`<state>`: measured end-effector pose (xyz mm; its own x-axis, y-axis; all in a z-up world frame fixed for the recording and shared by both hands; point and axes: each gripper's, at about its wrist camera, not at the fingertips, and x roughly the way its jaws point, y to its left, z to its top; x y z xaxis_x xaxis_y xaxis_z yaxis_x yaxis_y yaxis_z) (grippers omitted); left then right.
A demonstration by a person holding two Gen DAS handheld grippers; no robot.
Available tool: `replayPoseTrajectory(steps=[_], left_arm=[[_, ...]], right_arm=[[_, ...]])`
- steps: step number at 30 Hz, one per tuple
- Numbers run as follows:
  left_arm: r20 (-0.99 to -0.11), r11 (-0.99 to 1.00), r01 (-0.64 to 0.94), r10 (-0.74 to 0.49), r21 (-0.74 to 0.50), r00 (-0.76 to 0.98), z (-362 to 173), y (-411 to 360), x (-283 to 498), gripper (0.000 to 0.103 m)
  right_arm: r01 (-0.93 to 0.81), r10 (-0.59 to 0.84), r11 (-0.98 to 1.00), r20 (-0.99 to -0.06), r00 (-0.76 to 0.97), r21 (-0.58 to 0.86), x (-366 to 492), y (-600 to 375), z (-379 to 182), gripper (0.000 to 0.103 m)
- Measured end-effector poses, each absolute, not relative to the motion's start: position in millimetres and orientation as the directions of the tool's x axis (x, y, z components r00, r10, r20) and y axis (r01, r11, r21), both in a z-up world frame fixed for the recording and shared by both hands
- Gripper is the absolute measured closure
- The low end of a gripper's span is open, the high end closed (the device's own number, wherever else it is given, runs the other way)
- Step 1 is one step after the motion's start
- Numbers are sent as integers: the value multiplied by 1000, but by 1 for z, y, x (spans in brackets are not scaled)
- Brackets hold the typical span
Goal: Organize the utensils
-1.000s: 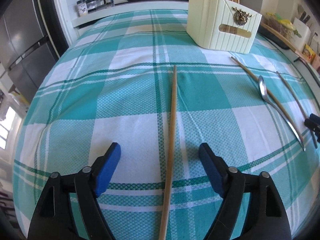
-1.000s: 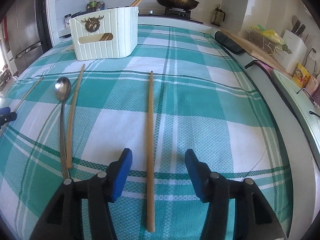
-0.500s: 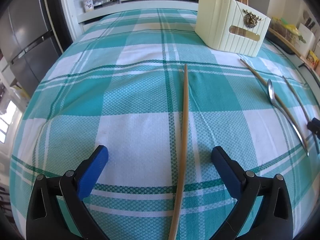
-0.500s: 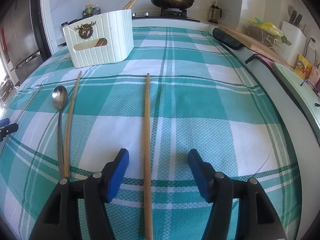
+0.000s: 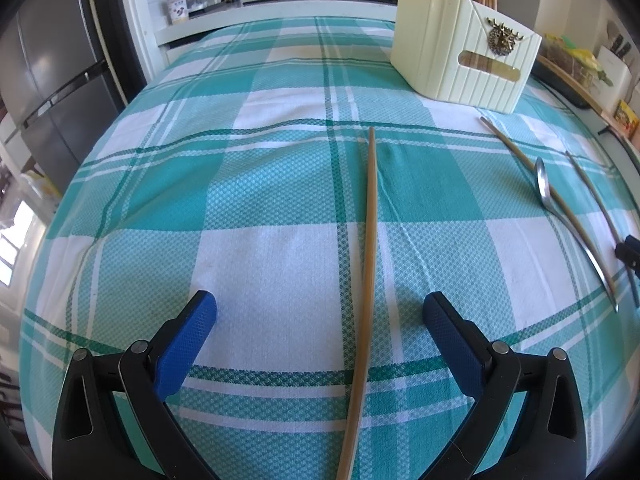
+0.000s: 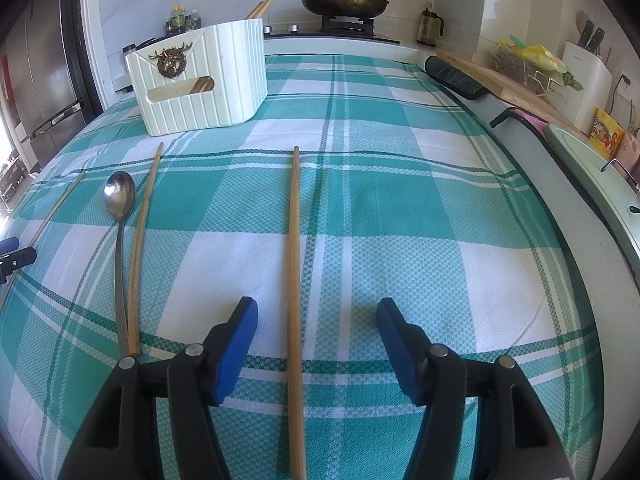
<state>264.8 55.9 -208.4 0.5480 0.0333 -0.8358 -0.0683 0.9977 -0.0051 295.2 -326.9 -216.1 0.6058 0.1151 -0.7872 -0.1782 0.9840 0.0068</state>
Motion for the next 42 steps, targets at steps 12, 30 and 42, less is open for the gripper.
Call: replayPoseTrajectory(steps=[12, 30, 42], left_arm=[[-841, 998, -55, 23, -7, 541, -210, 56, 266, 0], [-915, 997, 72, -58, -32, 399, -194, 66, 296, 2], [-947, 985, 172, -55, 1, 316, -200, 38, 358, 25]], right_arm=[[-178, 115, 984, -787, 606, 6, 295, -326, -216, 40], [-275, 167, 961, -869, 465, 37, 309, -325, -210, 32], [-342, 199, 937, -913, 357, 70, 389, -308, -207, 53]])
